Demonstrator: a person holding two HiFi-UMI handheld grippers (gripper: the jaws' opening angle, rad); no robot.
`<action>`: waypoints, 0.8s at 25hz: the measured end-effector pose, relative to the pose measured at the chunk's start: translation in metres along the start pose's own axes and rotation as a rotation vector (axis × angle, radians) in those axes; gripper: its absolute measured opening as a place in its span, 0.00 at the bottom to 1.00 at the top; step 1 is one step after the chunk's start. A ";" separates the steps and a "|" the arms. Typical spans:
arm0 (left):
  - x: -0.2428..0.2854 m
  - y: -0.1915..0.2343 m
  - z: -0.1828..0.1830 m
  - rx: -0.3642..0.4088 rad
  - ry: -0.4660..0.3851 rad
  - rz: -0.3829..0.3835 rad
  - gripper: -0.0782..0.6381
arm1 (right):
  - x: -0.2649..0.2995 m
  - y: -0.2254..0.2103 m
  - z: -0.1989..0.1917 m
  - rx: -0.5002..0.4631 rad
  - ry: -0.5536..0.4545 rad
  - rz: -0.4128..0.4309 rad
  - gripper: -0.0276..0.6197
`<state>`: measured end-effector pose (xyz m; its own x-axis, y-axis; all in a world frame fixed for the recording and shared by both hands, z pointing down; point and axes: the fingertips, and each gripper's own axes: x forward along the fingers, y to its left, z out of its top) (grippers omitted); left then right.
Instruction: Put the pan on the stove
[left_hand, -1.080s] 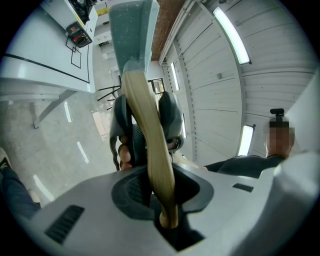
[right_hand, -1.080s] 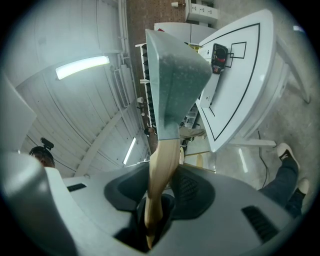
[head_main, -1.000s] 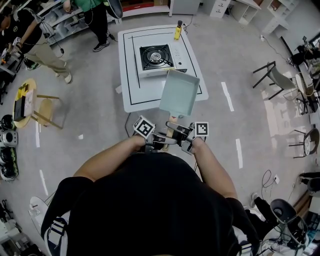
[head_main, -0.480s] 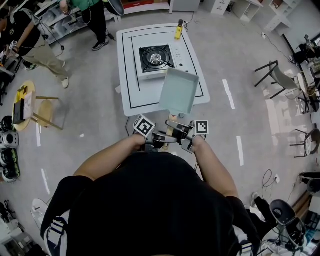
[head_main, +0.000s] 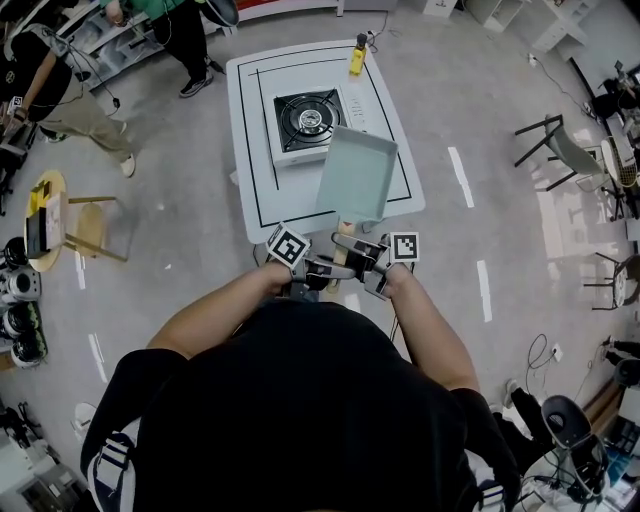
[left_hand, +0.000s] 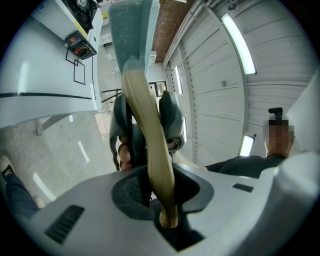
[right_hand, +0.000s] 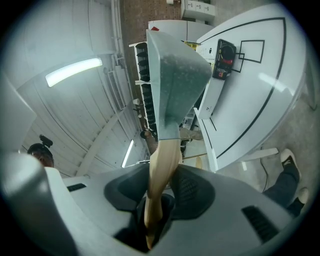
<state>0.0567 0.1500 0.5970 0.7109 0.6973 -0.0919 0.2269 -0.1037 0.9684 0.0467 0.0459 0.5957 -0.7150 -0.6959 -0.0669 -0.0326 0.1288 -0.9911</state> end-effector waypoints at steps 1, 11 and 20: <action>-0.002 0.003 0.005 -0.003 0.001 0.001 0.23 | 0.002 -0.003 0.005 0.003 -0.002 -0.003 0.24; -0.027 0.016 0.050 0.014 0.008 0.002 0.23 | 0.026 -0.019 0.049 0.018 0.003 -0.010 0.24; -0.043 0.018 0.078 0.003 -0.012 0.003 0.23 | 0.044 -0.019 0.075 0.034 0.029 -0.013 0.24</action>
<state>0.0822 0.0635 0.6006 0.7192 0.6887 -0.0915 0.2268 -0.1082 0.9679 0.0681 -0.0401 0.6025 -0.7347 -0.6765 -0.0510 -0.0185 0.0951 -0.9953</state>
